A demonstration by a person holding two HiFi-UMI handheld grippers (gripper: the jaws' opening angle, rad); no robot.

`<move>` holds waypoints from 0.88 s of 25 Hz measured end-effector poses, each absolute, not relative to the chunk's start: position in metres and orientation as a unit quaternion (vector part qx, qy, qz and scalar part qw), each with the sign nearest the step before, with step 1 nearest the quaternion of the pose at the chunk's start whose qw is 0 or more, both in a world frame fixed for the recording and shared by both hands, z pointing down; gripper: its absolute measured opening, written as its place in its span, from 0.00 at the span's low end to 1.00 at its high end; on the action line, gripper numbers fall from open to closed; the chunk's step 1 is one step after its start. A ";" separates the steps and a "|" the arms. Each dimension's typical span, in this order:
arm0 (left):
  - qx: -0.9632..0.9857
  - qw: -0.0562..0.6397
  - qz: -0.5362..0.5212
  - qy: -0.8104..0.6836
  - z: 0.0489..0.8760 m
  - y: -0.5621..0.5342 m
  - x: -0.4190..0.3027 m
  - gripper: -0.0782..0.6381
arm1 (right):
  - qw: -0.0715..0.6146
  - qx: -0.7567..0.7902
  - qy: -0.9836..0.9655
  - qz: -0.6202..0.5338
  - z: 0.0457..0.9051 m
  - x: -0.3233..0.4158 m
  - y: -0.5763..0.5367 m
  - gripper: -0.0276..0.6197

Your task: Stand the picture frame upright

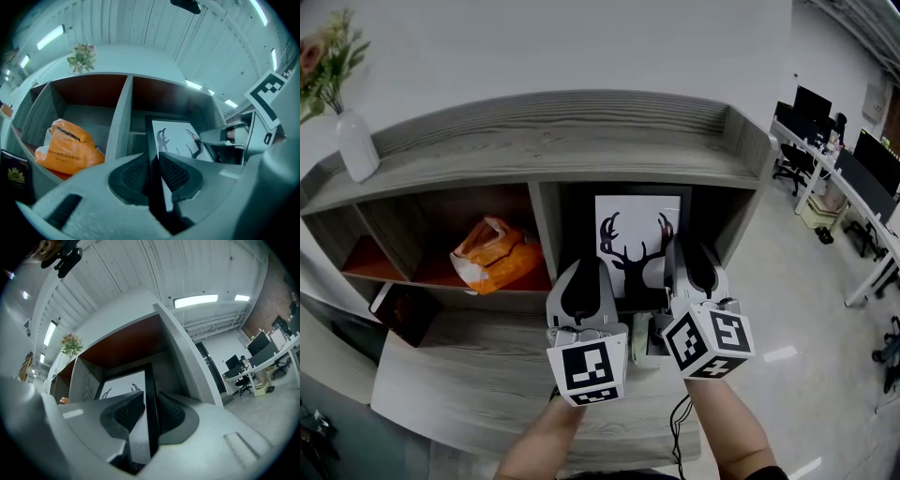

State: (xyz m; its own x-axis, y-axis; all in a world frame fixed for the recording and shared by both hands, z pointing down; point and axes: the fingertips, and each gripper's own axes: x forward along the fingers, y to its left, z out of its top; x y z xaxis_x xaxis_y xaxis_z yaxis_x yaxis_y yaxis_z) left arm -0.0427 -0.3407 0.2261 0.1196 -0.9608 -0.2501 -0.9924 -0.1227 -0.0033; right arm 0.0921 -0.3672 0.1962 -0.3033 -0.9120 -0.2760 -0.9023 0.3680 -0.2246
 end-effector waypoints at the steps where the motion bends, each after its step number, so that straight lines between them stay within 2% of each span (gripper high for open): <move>1: -0.741 0.087 0.098 0.659 0.226 -0.341 -0.043 0.19 | 0.180 -0.564 0.806 -0.012 0.197 0.092 -0.368 0.16; 22: -0.713 0.103 0.106 0.685 0.240 -0.361 -0.041 0.19 | 0.173 -0.614 0.769 0.046 0.211 0.092 -0.381 0.16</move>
State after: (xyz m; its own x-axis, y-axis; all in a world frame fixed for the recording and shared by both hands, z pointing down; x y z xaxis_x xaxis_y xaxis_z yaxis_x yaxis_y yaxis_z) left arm -0.0411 -0.3606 0.2402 0.0378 -0.9556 -0.2922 -0.9992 -0.0389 -0.0020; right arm 0.0924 -0.3811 0.2108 -0.1857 -0.9281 -0.3228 -0.9599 0.2416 -0.1425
